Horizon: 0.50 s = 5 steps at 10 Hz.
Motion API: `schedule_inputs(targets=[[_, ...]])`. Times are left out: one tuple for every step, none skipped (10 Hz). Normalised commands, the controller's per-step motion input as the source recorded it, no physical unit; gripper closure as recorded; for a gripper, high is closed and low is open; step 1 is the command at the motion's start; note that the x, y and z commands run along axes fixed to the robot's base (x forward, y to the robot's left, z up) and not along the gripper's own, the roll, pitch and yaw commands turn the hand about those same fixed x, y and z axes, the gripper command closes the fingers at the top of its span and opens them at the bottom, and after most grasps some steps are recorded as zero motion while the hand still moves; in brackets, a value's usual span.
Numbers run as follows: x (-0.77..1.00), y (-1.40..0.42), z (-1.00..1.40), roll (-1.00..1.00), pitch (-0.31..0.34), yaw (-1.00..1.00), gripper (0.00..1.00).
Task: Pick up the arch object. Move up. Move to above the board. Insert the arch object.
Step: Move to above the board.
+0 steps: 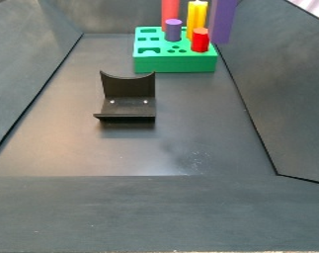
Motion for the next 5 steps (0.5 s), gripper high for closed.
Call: schedule_inputs(targets=[[0.02, -0.03, 0.36, 0.05, 0.067, 0.02, 1.00], [0.02, -0.03, 0.26, 0.05, 0.070, 0.02, 1.00], [0.48, -1.00, 0.28, 0.11, 0.160, -0.12, 1.00], [0.50, -1.00, 0.26, 0.13, 0.179, -0.09, 1.00], [0.53, -1.00, 0.26, 0.09, 0.217, -0.05, 1.00]])
